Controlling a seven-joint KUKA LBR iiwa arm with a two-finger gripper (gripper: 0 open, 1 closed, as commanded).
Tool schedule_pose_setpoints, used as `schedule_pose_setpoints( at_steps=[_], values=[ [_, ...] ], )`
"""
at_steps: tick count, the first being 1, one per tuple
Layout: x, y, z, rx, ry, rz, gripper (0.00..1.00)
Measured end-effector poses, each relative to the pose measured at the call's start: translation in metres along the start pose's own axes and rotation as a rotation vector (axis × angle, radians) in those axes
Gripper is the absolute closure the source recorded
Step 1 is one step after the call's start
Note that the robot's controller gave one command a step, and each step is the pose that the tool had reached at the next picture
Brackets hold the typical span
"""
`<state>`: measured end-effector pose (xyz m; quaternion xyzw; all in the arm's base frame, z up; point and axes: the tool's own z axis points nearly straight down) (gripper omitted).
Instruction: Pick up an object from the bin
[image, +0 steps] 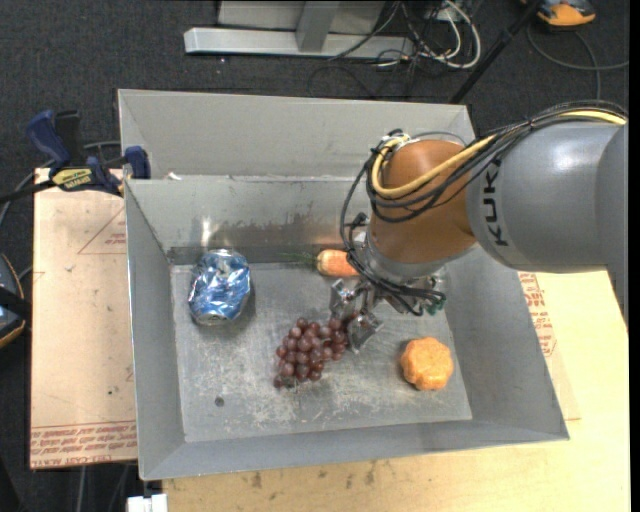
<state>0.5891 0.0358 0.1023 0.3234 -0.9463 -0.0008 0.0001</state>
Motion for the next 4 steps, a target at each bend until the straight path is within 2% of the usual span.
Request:
schedule_pose_setpoints(
  at_steps=[2, 4],
  values=[
    [0.000, 0.000, -0.016, -0.001, 0.002, 0.001, 1.00],
    [0.000, 0.000, -0.052, 0.000, 0.001, 0.001, 1.00]
  ],
)
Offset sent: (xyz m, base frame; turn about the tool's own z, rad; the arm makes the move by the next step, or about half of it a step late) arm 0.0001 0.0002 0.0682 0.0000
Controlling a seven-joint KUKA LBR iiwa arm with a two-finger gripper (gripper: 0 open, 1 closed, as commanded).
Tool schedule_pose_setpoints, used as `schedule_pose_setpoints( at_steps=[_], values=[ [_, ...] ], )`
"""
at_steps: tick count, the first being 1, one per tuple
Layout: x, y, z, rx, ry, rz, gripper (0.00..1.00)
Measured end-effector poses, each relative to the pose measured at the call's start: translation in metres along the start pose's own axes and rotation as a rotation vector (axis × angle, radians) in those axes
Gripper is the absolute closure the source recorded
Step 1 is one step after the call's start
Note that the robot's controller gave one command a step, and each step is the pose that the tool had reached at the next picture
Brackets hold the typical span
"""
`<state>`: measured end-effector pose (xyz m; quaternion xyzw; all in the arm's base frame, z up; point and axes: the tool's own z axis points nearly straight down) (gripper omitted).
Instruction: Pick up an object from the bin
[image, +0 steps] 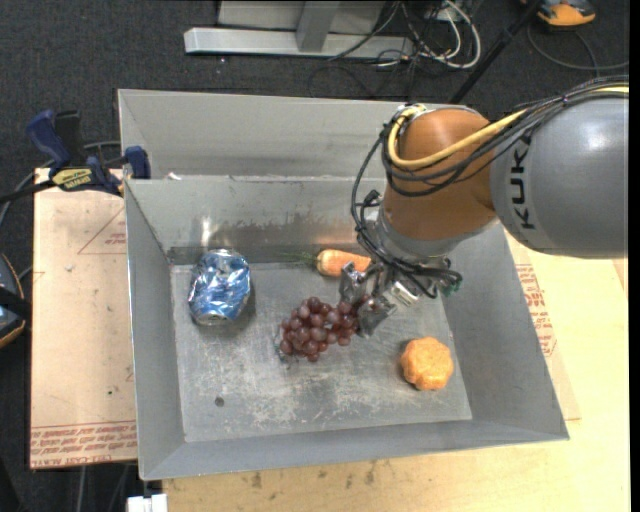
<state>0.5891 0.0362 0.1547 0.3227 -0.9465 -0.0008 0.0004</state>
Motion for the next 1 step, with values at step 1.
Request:
schedule_pose_setpoints(
  at_steps=[1],
  values=[
    [-0.0003, -0.0003, -0.0174, 0.001, -0.001, 0.000, 1.00]
  ],
)
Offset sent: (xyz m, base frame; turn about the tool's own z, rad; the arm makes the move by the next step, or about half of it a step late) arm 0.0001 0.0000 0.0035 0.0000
